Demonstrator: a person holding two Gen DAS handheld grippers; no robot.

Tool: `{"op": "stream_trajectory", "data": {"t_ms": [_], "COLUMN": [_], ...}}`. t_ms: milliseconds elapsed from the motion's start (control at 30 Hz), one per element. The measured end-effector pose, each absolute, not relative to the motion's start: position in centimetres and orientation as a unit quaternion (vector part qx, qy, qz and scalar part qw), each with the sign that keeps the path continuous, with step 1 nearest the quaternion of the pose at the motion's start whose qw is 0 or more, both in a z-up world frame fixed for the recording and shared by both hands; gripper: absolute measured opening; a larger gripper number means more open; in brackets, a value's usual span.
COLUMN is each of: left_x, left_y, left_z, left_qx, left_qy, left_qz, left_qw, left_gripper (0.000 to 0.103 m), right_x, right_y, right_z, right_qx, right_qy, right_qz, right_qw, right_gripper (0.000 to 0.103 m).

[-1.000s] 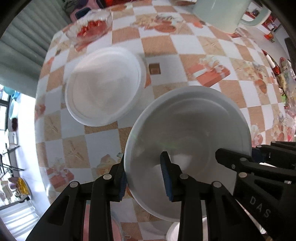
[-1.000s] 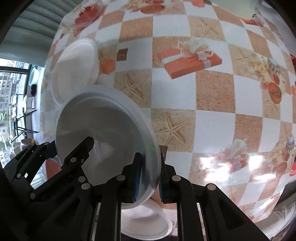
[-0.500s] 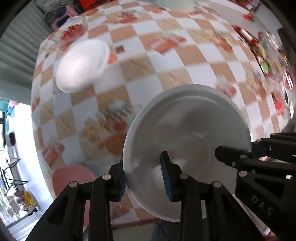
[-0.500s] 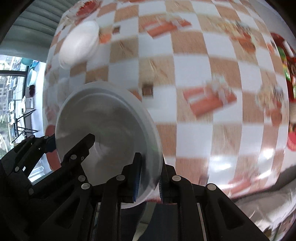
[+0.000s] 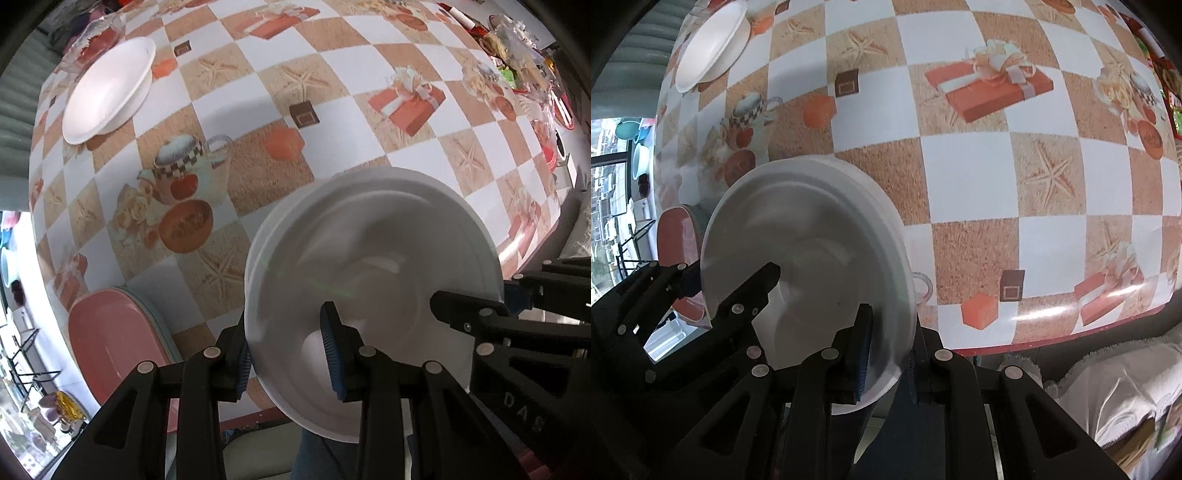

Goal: Organize plates and bowls

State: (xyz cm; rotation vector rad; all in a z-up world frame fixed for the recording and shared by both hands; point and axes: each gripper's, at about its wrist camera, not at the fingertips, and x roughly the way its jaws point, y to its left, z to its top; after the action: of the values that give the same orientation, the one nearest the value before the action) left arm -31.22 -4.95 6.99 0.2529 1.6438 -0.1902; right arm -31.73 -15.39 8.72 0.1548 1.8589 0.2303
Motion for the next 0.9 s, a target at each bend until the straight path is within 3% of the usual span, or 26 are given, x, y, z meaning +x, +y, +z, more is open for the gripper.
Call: {"op": "stream_trajectory", "data": {"t_ms": [133, 267, 300, 333, 400, 900], "left_x": [-31.9, -32.3, -32.3, -32.3, -32.2, -32.0], "left_y": [-4.9, -4.4, -4.0, -3.6, -2.4, 5.1], "left_z": [6.6, 6.7, 7.0, 7.3, 7.9, 8.9], "left_qx": [0.11, 0.118, 0.113, 0.108, 0.094, 0.023], "left_qy": [0.731, 0.724, 0.721, 0.719, 0.716, 0.721], "left_qz": [-0.087, -0.072, -0.069, -0.065, -0.06, 0.014], "left_qw": [0.668, 0.676, 0.68, 0.683, 0.689, 0.692], "left_gripper": [0.048, 0.074, 0.076, 0.076, 0.079, 0.079], "right_x": [-31.8, -31.6, -31.7, -31.4, -30.8, -29.6], "right_y": [-15.3, -16.4, -16.7, -17.2, -18.1, -20.2], "right_z": [8.4, 8.5, 8.7, 9.0, 9.7, 10.1], "right_qx": [0.065, 0.068, 0.069, 0.069, 0.08, 0.075], "right_qy": [0.796, 0.796, 0.795, 0.79, 0.778, 0.782], "right_qz": [0.104, 0.095, 0.087, 0.078, 0.073, 0.049], "right_qw": [0.592, 0.594, 0.597, 0.605, 0.62, 0.617], "right_gripper": [0.018, 0.021, 0.037, 0.062, 0.083, 0.083]}}
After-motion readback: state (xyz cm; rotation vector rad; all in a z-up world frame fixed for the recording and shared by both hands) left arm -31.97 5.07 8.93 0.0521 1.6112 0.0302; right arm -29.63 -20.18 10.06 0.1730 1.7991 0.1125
